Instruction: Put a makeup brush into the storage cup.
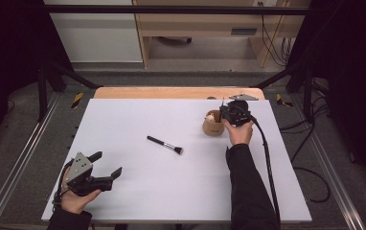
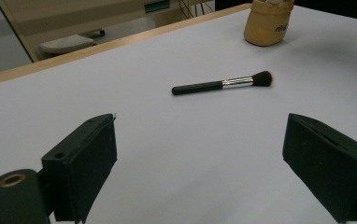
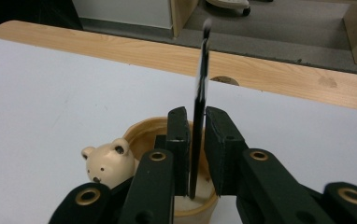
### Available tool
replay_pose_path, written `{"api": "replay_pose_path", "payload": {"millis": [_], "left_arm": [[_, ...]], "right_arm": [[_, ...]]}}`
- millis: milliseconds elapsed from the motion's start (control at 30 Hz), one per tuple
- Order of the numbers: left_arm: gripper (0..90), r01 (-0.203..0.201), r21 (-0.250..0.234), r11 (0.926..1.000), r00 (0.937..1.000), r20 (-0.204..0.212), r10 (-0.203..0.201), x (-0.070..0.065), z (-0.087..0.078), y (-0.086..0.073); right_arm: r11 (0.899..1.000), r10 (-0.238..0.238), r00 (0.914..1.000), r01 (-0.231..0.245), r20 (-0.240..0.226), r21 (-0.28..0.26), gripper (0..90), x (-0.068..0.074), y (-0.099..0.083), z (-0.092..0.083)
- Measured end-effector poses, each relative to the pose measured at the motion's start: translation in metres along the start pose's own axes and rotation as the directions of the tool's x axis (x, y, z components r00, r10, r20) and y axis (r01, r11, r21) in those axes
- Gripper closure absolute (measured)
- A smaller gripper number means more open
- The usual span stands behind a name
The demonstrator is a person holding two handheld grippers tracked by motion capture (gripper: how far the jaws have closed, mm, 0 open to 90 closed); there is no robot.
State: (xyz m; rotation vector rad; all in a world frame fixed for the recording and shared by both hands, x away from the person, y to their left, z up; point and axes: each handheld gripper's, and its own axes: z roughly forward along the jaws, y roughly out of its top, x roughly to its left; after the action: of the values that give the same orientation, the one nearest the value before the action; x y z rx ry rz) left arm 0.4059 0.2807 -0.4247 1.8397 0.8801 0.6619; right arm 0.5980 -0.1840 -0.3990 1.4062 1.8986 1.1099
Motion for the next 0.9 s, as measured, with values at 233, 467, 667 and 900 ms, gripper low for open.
{"api": "replay_pose_path", "payload": {"millis": [233,467,667,900], "left_arm": [[9.5,-0.002,0.001,1.0000,1.0000,0.001,0.002,-0.001,0.000,0.000],[9.4,0.003,-0.002,1.0000,1.0000,0.006,-0.003,-0.002,0.001,0.000],[9.4,0.007,-0.002,1.0000,1.0000,0.006,-0.007,-0.001,0.001,0.000],[9.4,0.015,-0.004,0.9999,0.9999,0.008,-0.015,0.000,0.001,0.001]], "right_arm": [[0.999,-0.007,0.9994,0.006,-0.032,-0.033,72.1,0.000,-0.004,-0.012],[0.997,-0.023,0.9920,0.014,-0.124,-0.075,55.9,0.005,-0.004,-0.041],[0.995,-0.049,0.9853,0.034,-0.164,-0.097,43.8,0.011,-0.009,-0.061],[0.988,-0.062,0.9762,0.030,-0.208,-0.153,33.0,0.016,-0.020,-0.084]]}}
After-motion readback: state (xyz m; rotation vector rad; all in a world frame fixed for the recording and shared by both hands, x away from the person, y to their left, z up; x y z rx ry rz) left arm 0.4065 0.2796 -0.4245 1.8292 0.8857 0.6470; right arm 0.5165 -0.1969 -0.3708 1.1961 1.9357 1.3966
